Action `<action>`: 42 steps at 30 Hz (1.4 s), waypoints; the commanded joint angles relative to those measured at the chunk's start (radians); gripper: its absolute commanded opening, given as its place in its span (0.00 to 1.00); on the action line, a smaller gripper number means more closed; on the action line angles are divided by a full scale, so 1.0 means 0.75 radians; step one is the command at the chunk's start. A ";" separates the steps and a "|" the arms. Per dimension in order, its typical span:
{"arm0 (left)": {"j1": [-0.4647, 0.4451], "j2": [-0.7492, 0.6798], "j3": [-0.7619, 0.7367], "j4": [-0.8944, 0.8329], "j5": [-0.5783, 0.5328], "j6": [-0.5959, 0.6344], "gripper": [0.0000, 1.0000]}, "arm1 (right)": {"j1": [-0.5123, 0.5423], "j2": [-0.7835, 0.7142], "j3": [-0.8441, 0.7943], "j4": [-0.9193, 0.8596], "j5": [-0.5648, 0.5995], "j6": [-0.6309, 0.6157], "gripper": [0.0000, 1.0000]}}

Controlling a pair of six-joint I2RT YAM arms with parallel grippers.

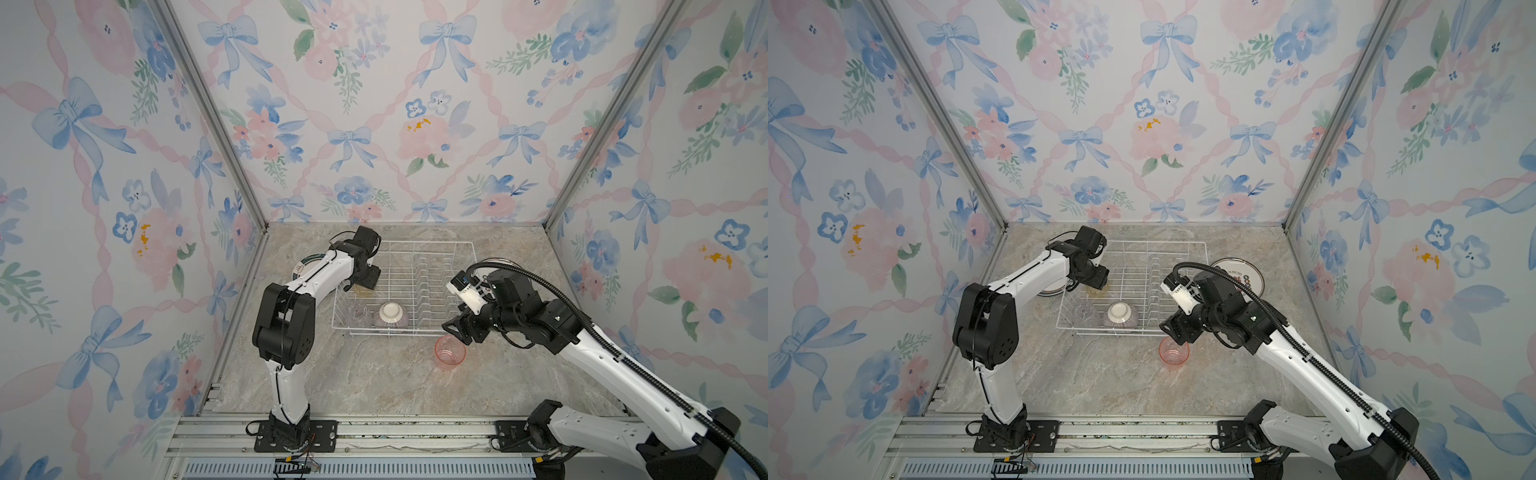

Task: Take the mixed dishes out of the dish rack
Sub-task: 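Grasp the yellow glass cup in the rack with the left gripper and lift, then raise the yellow cup toward the right gripper while the right gripper reaches in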

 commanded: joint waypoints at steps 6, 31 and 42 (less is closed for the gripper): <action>0.008 0.014 0.029 -0.022 0.065 0.014 0.37 | -0.023 0.011 -0.019 0.037 0.015 0.019 0.77; 0.043 -0.154 0.141 0.021 0.467 0.049 0.00 | -0.292 0.229 -0.160 0.652 -0.675 0.532 0.69; 0.037 -0.255 0.173 0.127 0.846 0.027 0.00 | -0.346 0.271 -0.292 1.116 -0.845 0.816 0.66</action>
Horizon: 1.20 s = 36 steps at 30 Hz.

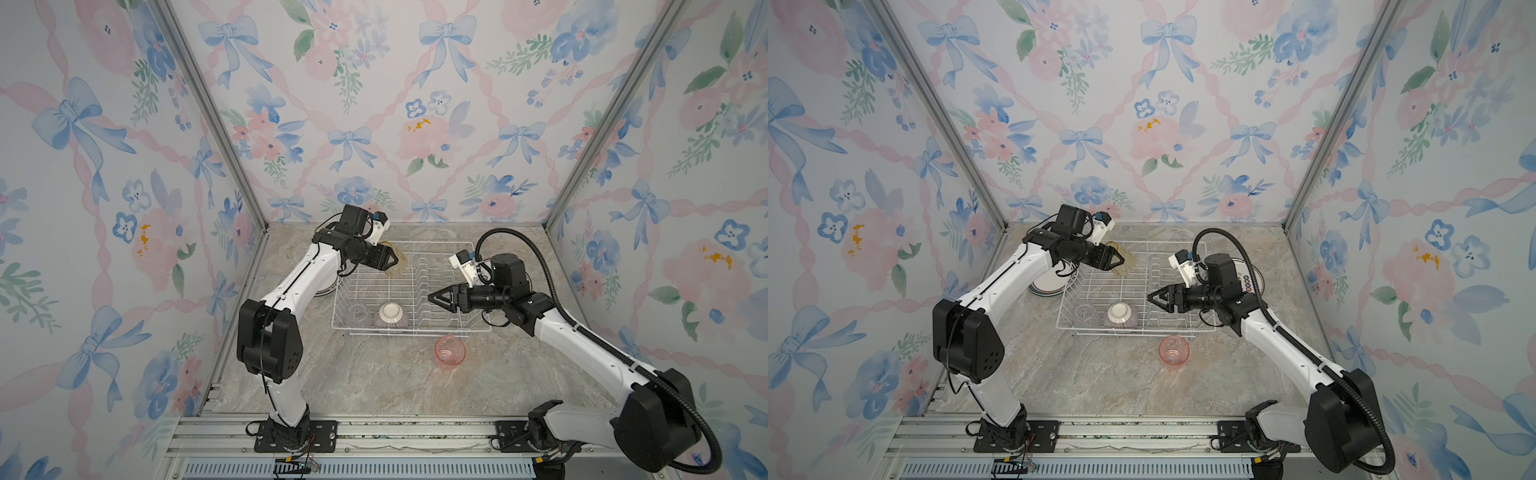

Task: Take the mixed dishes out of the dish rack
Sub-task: 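Raise the yellow cup toward the right gripper while the right gripper reaches in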

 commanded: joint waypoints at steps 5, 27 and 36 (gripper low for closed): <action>-0.018 -0.127 0.024 0.126 0.286 -0.020 0.00 | -0.038 0.052 -0.090 0.491 -0.102 0.309 0.67; -0.109 -0.150 0.006 0.244 0.494 -0.055 0.00 | -0.073 0.268 -0.109 1.283 -0.054 0.649 0.66; -0.108 -0.131 0.008 0.263 0.505 -0.065 0.00 | -0.085 0.364 -0.053 1.587 -0.080 0.818 0.61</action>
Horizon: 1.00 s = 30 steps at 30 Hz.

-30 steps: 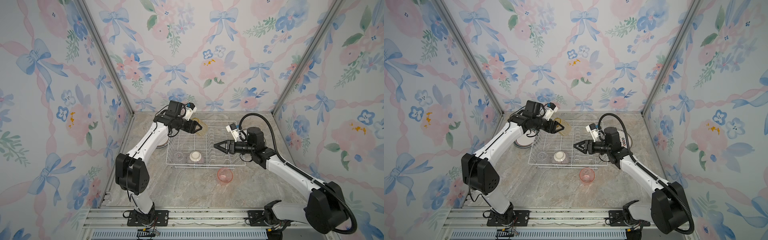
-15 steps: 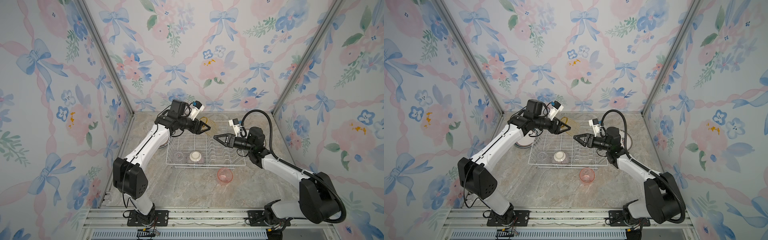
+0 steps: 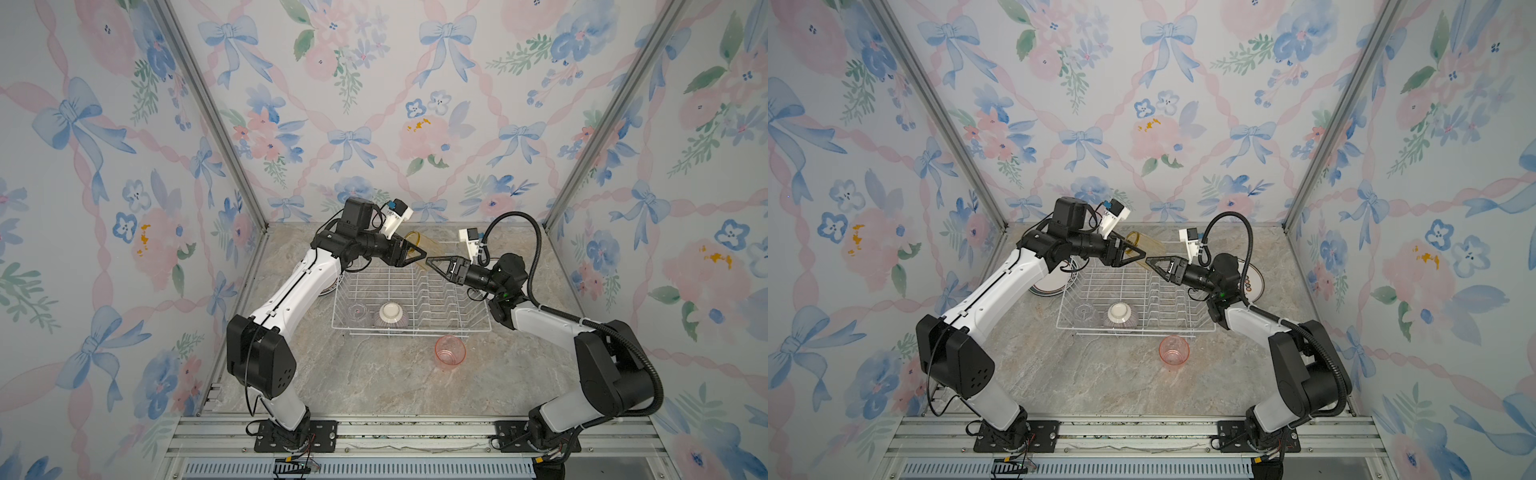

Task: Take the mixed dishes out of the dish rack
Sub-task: 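Raise the yellow cup toward the right gripper while the right gripper reaches in, then grasp the yellow cup with the right gripper and open the left gripper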

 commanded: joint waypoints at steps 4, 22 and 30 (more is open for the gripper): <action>-0.004 0.007 0.010 0.034 0.050 -0.019 0.00 | -0.017 -0.022 0.063 0.163 -0.011 0.041 0.52; -0.002 0.050 0.020 0.034 0.059 -0.019 0.00 | -0.015 -0.044 0.138 0.173 -0.034 0.073 0.00; 0.014 0.021 0.005 0.034 0.016 -0.007 0.59 | -0.012 -0.149 0.181 -0.094 -0.053 -0.119 0.00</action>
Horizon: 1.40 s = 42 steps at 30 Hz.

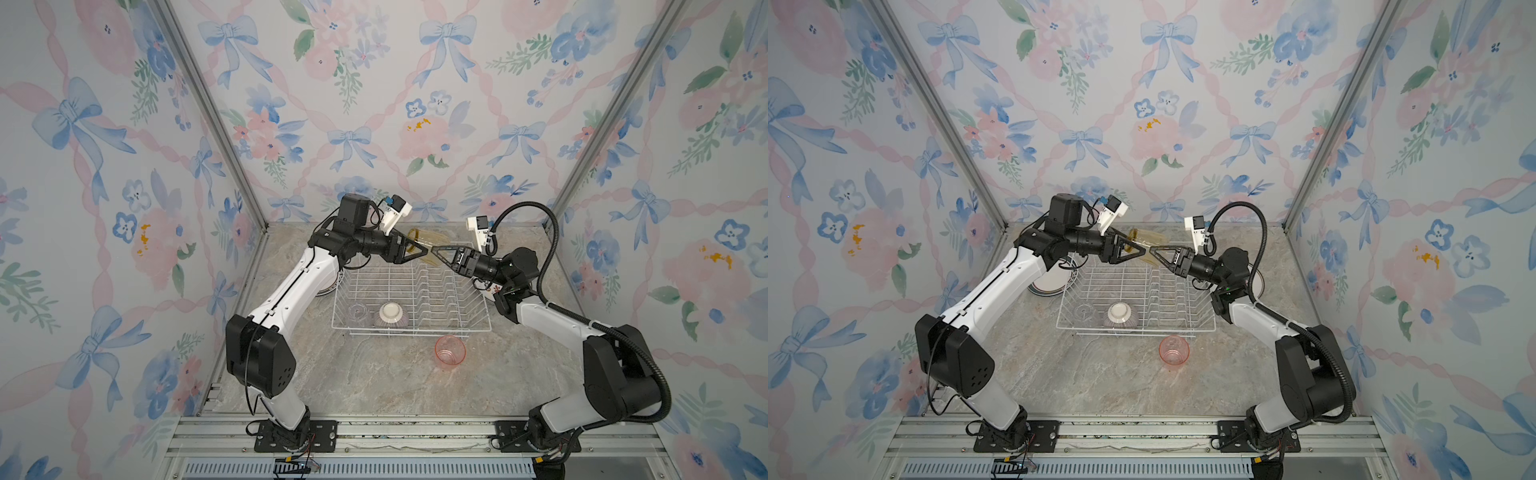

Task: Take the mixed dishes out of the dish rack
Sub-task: 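Grasp the yellow cup with the right gripper and open the left gripper, then carry the yellow cup with the right gripper to the table beside the pink cup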

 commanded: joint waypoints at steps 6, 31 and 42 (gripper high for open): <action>-0.002 -0.015 -0.021 -0.016 -0.200 0.067 0.98 | 0.020 -0.139 0.143 -0.315 0.036 -0.256 0.00; 0.068 -0.408 -0.354 0.144 -0.956 0.045 0.98 | 0.545 -0.386 0.605 -2.475 0.900 -1.547 0.00; 0.121 -0.536 -0.503 0.158 -1.136 0.005 0.98 | 0.983 -0.297 0.593 -2.734 1.188 -1.581 0.00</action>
